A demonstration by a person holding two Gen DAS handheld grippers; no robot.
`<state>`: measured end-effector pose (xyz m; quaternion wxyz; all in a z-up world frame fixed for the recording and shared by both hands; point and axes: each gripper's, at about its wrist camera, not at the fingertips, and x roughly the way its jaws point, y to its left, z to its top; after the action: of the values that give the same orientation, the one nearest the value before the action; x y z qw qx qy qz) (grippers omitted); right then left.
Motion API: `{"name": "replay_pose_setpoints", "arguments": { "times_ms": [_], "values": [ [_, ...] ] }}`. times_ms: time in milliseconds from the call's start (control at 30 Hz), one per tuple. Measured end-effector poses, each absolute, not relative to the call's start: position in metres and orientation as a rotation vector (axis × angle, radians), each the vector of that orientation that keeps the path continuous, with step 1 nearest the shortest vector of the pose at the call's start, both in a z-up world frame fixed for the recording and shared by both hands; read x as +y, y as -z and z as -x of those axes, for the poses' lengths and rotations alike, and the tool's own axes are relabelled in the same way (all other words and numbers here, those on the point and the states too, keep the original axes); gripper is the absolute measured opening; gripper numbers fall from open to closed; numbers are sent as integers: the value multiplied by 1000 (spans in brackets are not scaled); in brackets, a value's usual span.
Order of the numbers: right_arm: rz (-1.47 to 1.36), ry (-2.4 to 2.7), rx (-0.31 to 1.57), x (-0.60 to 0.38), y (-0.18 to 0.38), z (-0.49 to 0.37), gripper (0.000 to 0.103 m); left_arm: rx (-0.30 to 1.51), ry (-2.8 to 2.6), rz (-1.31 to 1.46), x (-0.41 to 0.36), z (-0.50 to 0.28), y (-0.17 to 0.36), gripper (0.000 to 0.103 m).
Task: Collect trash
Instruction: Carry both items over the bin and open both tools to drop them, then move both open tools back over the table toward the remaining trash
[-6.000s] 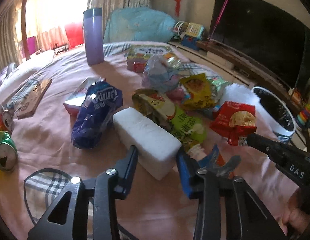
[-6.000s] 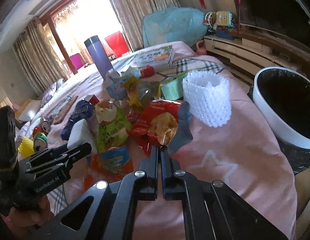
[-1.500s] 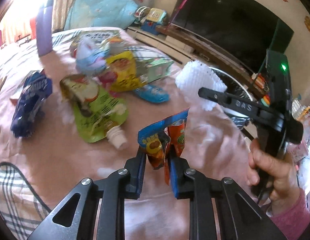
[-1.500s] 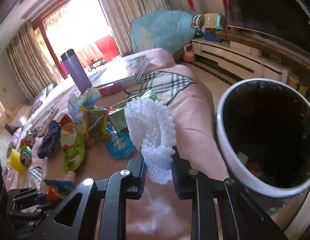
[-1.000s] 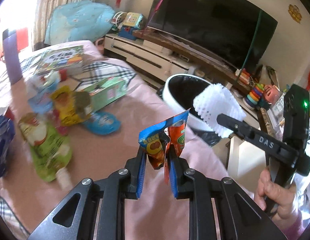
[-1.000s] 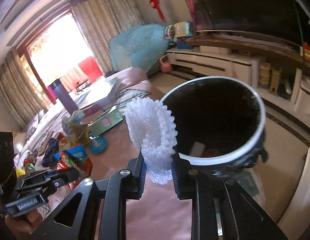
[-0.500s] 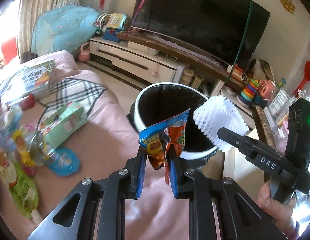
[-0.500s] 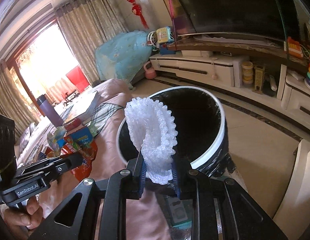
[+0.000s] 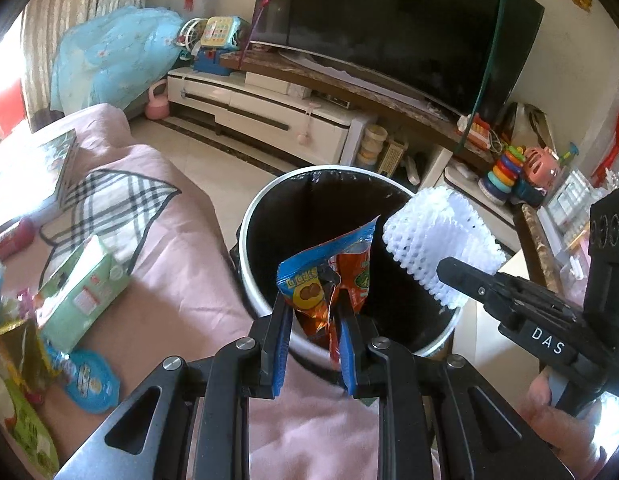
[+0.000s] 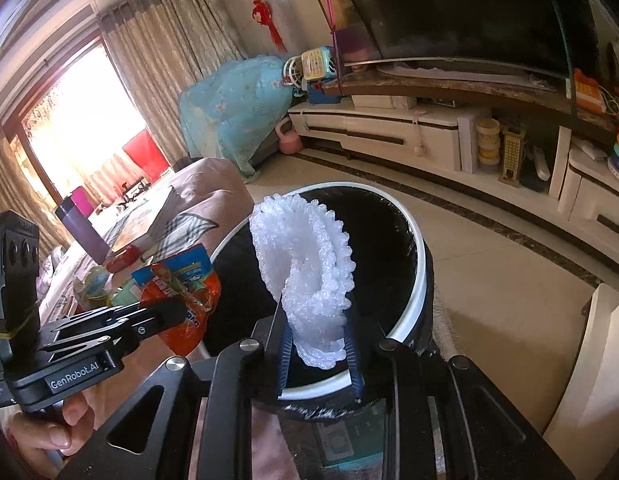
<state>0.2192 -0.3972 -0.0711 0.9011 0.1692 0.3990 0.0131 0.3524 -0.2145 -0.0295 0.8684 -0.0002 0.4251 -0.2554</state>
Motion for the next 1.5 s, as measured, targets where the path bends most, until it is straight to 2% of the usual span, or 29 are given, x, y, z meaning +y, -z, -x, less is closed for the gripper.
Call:
{"name": "replay_pose_setpoints", "arguments": {
  "times_ms": [167,233,267,300,433,567,667,933,1500],
  "values": [
    [-339,-23,841,-403,76,-228,27,904,529,0,-222,-365,35,24],
    [-344,-21,846,-406,78,-231,30,902,526,-1,-224,-367,35,34],
    [-348,-21,848,-407,78,-232,33,900,521,-3,-225,-367,35,44],
    [-354,-22,849,-408,79,-232,41,895,517,-6,-225,-366,35,48],
    [-373,-28,843,-411,79,-231,56,896,520,-3,-223,-362,36,53],
    [-383,-32,833,-409,76,-226,61,895,523,11,-215,-354,35,57],
    [-391,-32,818,-409,73,-223,69,892,517,23,-205,-343,34,61],
    [-422,-49,779,-390,63,-205,85,891,473,80,-160,-304,32,64],
    [-380,-239,838,-270,74,-190,87,853,320,177,-30,-212,19,66]
  ]
}}
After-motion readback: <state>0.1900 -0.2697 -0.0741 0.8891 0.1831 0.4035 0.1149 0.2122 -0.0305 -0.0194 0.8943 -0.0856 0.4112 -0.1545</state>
